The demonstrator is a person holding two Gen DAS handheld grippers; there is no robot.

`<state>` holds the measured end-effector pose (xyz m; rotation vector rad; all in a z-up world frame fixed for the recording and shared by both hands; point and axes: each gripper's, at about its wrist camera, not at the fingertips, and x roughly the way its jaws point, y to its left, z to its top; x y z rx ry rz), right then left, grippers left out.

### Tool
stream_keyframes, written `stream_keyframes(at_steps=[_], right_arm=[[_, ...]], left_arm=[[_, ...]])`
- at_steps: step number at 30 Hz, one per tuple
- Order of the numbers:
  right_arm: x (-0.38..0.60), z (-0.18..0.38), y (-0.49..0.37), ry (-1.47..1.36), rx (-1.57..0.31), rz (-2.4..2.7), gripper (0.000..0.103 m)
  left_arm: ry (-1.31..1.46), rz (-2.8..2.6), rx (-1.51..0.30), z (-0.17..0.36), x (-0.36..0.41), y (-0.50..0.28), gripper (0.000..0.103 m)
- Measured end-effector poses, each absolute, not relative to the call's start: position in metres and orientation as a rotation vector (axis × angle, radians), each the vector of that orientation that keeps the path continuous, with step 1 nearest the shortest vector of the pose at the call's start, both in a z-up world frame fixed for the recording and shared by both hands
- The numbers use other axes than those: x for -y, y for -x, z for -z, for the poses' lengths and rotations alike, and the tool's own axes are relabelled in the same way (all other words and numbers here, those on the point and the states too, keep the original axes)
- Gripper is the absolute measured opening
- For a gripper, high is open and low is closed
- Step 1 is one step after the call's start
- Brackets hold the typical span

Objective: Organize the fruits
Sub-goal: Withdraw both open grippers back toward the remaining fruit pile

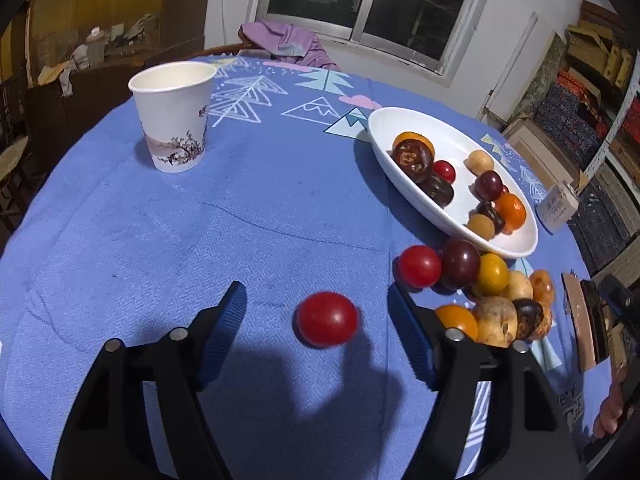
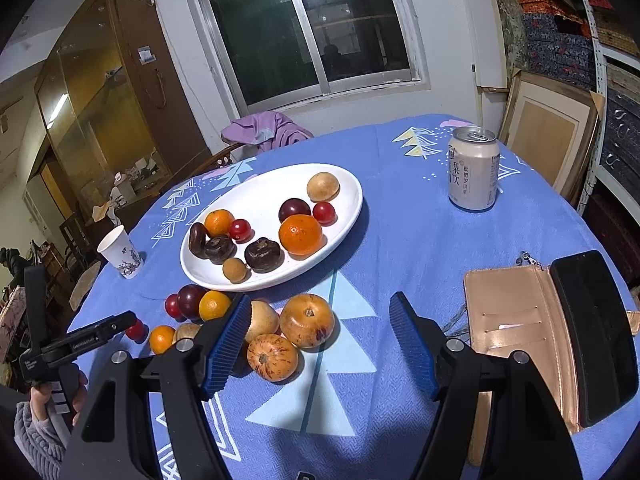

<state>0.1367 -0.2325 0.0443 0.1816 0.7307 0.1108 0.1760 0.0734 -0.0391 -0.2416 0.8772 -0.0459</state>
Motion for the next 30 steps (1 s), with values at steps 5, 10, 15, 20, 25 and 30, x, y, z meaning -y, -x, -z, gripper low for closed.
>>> stream_keyframes(at_steps=[5,10,15,20,25,30], right_arm=[[0.232,-0.043,-0.136,-0.177,-0.734,-0.115,0.073],[0.228,-0.041,-0.136,-0.159,-0.744,-0.123,0.073],[0.226,-0.038,-0.138,-0.157,-0.761,-0.127,0.073],[0.225,-0.036,-0.138,-0.156,-0.772,-0.129,0.073],[0.222,-0.034,-0.138,-0.147,-0.781,-0.134,0.073],[0.22,-0.033,-0.139,-0.136,-0.786,-0.14,0.073]], left_arm=[[0.218,0.067,-0.875,0.04,-0.066,-0.173,0.064],[0.192,0.105,-0.885,0.041,-0.054,-0.17,0.064],[0.171,0.116,-0.888,0.042,-0.048,-0.168,0.064],[0.186,0.122,-0.91,0.047,-0.051,-0.172,0.056],[0.174,0.122,-0.91,0.047,-0.049,-0.172,0.055],[0.174,0.124,-0.921,0.05,-0.049,-0.173,0.048]])
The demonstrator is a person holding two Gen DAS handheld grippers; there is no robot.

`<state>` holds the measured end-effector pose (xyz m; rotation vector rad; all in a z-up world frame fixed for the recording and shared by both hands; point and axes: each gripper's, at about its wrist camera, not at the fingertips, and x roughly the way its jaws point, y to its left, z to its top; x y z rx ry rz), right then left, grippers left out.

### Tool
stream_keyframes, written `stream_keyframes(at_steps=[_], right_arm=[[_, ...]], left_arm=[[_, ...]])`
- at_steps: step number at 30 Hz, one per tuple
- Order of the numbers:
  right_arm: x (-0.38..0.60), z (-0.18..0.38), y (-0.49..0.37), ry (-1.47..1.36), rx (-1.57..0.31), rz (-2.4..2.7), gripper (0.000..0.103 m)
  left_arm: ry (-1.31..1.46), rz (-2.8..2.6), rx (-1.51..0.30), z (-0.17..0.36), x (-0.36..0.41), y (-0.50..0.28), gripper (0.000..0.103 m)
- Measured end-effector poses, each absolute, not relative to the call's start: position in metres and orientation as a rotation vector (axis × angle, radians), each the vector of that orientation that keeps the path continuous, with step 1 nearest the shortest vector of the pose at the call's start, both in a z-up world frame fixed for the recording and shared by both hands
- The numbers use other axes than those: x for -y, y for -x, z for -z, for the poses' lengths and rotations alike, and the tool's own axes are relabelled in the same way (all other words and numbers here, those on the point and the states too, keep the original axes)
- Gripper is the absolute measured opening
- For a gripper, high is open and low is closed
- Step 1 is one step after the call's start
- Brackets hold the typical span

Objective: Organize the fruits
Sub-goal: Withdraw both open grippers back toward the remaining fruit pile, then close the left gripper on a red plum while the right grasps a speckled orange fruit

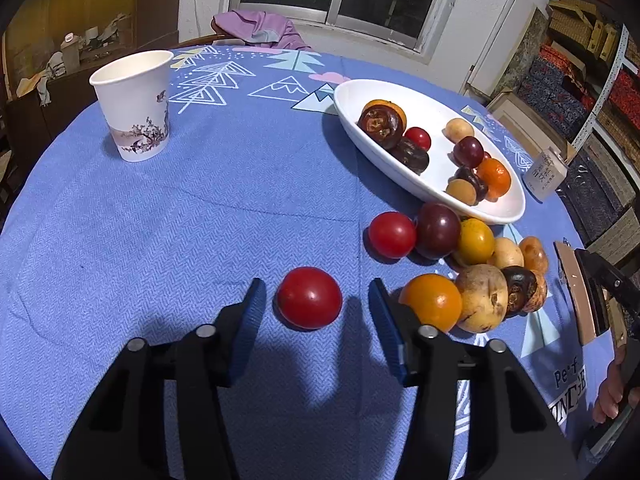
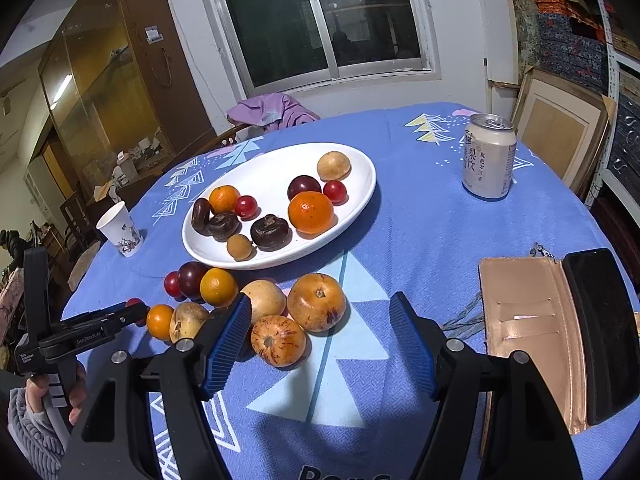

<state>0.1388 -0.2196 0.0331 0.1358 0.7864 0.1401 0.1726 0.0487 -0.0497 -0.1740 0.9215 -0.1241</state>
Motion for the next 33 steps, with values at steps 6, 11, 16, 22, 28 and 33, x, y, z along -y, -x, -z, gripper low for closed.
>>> stream_keyframes(at_steps=[6,11,16,22,28,33], right_arm=[[0.219,-0.031,-0.139,-0.133,-0.794,-0.145,0.073],[0.218,-0.03,-0.138,-0.133,-0.8,-0.157,0.073],[0.205,-0.026,-0.134,-0.091,-0.813,-0.19,0.073],[0.184,-0.016,-0.128,0.07,-0.821,-0.173,0.072],[0.17,0.001,-0.131,0.183,-0.855,-0.16,0.057],[0.162,0.011,-0.135,0.227,-0.877,-0.158,0.048]], left_arm=[[0.165,0.128,-0.926,0.051,-0.047,-0.172,0.043],[0.167,0.115,-0.923,0.052,-0.05,-0.172,0.033],[0.135,0.085,-0.9,0.05,-0.049,-0.169,0.033],[0.129,0.065,-0.891,0.051,-0.053,-0.169,0.033],[0.128,0.066,-0.889,0.051,-0.053,-0.169,0.033],[0.123,0.066,-0.889,0.051,-0.053,-0.169,0.033]])
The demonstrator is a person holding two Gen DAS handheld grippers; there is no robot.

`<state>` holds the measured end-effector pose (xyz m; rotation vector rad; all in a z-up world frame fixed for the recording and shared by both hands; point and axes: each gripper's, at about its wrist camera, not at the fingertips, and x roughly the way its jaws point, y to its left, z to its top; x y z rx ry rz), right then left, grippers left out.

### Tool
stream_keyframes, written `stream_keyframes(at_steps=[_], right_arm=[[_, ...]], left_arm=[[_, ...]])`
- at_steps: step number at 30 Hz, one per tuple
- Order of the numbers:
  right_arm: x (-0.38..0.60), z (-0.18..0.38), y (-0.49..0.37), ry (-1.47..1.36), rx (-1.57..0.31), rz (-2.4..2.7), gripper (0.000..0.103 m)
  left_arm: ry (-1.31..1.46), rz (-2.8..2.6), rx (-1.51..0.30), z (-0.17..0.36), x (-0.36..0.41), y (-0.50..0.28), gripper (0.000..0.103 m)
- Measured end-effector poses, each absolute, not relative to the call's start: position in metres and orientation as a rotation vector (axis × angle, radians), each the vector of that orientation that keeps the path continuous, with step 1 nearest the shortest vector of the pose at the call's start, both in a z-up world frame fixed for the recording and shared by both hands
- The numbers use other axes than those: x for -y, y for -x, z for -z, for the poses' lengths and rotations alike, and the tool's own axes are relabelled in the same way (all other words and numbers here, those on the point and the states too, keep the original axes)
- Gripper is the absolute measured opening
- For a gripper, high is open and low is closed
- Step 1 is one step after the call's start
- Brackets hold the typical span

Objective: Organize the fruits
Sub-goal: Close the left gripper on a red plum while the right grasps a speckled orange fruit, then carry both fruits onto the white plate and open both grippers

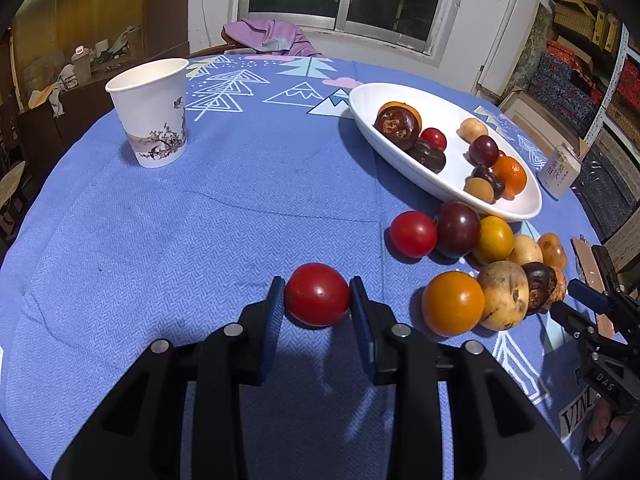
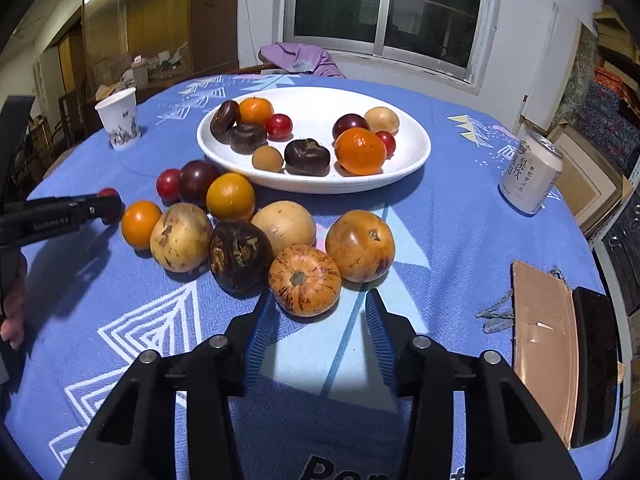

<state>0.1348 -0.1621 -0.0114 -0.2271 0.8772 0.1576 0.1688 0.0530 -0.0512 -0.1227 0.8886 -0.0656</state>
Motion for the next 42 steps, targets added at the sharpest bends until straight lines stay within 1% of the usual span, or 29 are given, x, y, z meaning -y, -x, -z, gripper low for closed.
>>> stream_keyframes(at_steps=[13,15,18,34,42], right_arm=[[0.148,0.014,-0.148,0.274,-0.848,-0.147,0.049],[0.147,0.015,-0.148,0.267,-0.864,-0.164,0.046],[0.149,0.016,-0.145,0.267,-0.87,-0.153,0.04],[0.168,0.007,-0.143,0.121,-0.869,-0.165,0.039],[0.182,-0.011,-0.135,0.048,-0.82,-0.167,0.039]], left_arm=[[0.105,0.067,-0.885,0.052,-0.049,-0.168,0.033],[0.105,0.068,-0.884,0.052,-0.049,-0.168,0.033],[0.112,0.07,-0.886,0.051,-0.05,-0.169,0.033],[0.148,0.093,-0.877,0.05,-0.054,-0.166,0.033],[0.174,0.081,-0.808,0.036,-0.061,-0.154,0.033]])
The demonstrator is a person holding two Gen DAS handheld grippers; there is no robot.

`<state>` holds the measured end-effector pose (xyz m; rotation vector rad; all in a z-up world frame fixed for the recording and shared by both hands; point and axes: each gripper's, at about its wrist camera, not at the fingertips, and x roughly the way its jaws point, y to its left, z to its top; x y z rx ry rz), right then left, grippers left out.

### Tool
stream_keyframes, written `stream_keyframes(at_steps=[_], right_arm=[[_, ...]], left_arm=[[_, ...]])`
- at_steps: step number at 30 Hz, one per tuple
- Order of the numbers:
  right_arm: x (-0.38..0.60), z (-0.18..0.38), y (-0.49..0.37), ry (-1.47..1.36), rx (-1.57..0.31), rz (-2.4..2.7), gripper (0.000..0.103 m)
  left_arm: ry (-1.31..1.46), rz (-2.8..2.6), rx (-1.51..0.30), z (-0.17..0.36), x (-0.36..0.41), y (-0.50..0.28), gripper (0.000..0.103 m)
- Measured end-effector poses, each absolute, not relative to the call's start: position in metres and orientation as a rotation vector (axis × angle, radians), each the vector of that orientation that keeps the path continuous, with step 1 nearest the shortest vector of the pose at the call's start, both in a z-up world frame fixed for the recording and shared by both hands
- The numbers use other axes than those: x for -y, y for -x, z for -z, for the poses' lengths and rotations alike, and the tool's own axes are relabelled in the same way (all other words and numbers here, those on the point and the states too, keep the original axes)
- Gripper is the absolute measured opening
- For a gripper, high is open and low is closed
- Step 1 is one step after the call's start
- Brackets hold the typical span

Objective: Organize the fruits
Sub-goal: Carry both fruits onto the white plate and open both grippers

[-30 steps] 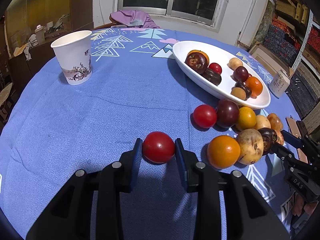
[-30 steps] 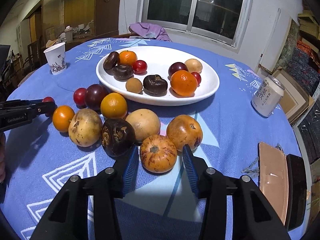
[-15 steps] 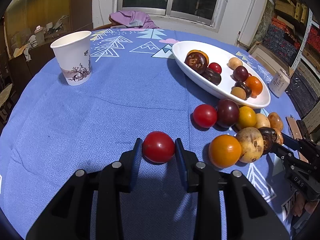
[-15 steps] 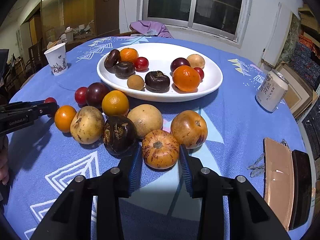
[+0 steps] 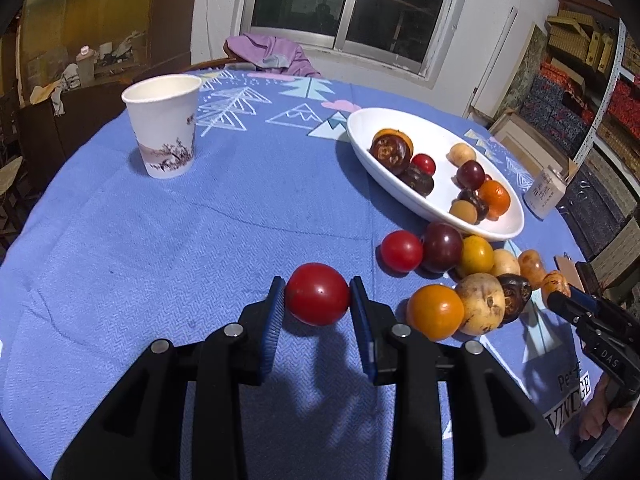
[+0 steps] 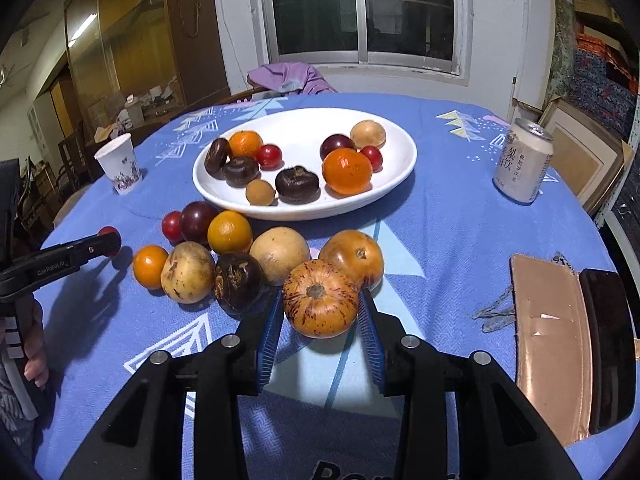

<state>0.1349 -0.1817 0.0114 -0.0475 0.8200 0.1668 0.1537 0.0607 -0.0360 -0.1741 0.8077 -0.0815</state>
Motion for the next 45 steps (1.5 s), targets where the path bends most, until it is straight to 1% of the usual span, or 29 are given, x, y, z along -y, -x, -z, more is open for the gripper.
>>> stream_keyframes(at_steps=[4,9,13,17,21,26,29,33,35,36,37,38,45], right_arm=[[0.194,-0.025,-0.134,-0.004,-0.785,-0.163,0.039],[0.201,-0.043,-0.156,-0.038,-0.786,-0.167,0.039],[0.196,-0.058,-0.195,-0.03,-0.787,-0.157,0.039],[0.188,-0.065,-0.249,-0.057,-0.828,-0.167,0.039],[0.18,-0.062,-0.303,-0.081,-0.876,-0.161,0.039],[0.177,-0.039,-0.359,-0.106,-0.956,-0.144,0.039],[0.175,-0.024,-0.38,-0.122,-0.995,-0.146,0.039],[0.169,-0.011,-0.394,-0.112,-1.018,-0.151,0.04],[0.165,-0.011,-0.395,-0.106,-1.017,-0.165,0.04],[0.165,-0.012,-0.395,-0.112,-1.018,-0.175,0.05],[0.165,-0.013,-0.394,-0.112,-1.011,-0.176,0.055],[0.164,-0.016,-0.391,-0.098,-0.996,-0.163,0.055],[0.176,-0.037,-0.356,-0.106,-0.946,-0.152,0.055]], left_arm=[[0.157,0.092,-0.776,0.02,-0.053,-0.154,0.033],[0.106,0.14,-0.775,-0.004,-0.022,-0.179,0.033],[0.058,0.185,-0.766,-0.019,0.011,-0.208,0.033],[0.016,0.216,-0.789,-0.017,0.045,-0.243,0.032],[-0.029,0.201,-0.803,-0.013,0.063,-0.287,0.032],[-0.01,0.17,-0.851,-0.009,0.064,-0.351,0.032],[0.009,0.155,-0.87,0.0,0.062,-0.377,0.032],[0.015,0.14,-0.917,0.017,0.061,-0.399,0.031],[0.027,0.134,-0.925,0.024,0.058,-0.403,0.036],[0.027,0.134,-0.913,0.024,0.057,-0.403,0.038],[0.029,0.133,-0.913,0.025,0.056,-0.402,0.044],[0.037,0.134,-0.915,0.025,0.055,-0.401,0.045],[0.075,0.135,-0.883,0.001,0.04,-0.367,0.046]])
